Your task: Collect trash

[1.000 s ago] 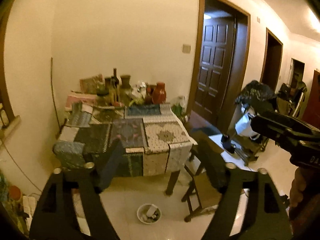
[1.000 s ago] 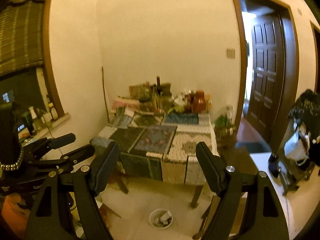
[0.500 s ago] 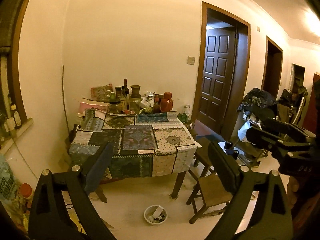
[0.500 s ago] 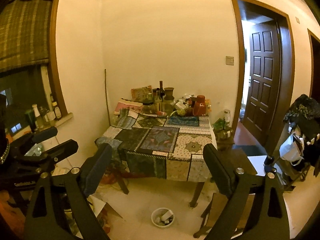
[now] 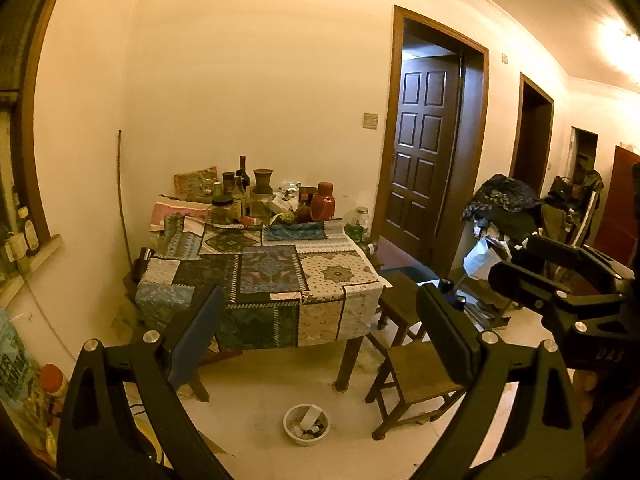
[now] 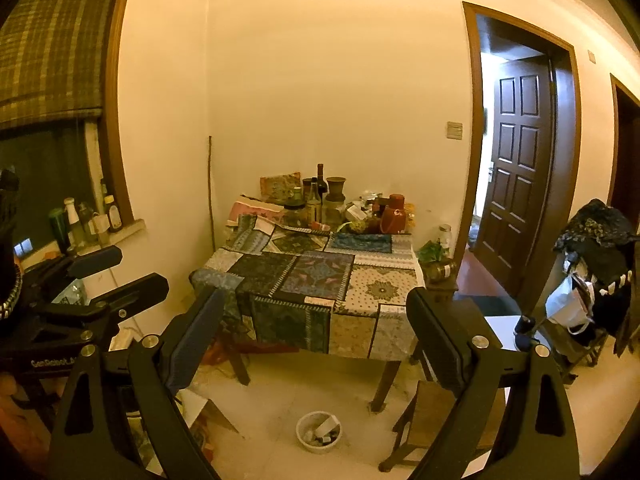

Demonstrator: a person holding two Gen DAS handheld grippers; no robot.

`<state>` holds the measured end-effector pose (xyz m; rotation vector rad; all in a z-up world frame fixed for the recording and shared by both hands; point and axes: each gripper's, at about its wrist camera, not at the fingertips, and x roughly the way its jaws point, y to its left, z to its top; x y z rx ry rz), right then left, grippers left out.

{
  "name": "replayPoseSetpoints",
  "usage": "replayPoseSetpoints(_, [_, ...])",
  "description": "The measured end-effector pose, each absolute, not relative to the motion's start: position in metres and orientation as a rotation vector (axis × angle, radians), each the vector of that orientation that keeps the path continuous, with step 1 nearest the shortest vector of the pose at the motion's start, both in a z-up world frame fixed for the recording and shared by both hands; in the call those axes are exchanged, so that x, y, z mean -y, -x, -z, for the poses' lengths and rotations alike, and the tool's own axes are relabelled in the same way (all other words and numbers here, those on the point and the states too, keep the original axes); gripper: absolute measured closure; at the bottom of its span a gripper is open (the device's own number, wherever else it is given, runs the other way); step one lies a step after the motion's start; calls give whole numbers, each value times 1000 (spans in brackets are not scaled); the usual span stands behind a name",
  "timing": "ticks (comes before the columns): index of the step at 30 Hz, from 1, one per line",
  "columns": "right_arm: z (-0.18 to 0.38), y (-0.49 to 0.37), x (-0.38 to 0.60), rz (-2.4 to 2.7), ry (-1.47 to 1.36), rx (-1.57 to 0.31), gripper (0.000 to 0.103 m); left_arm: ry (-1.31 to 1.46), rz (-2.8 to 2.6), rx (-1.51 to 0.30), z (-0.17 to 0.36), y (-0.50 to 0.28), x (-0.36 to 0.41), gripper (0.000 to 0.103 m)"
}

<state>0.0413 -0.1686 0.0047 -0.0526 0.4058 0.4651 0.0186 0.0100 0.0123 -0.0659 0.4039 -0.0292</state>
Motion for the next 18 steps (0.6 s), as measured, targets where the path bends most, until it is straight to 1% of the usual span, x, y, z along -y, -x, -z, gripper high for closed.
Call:
replayPoseSetpoints(4, [-5, -39, 168, -463, 41, -410, 12, 68, 28, -401, -12, -18, -9, 3])
replayPoseSetpoints(18, [-4, -39, 172, -439, 18, -426, 12, 64, 48, -395, -12, -17, -14, 2])
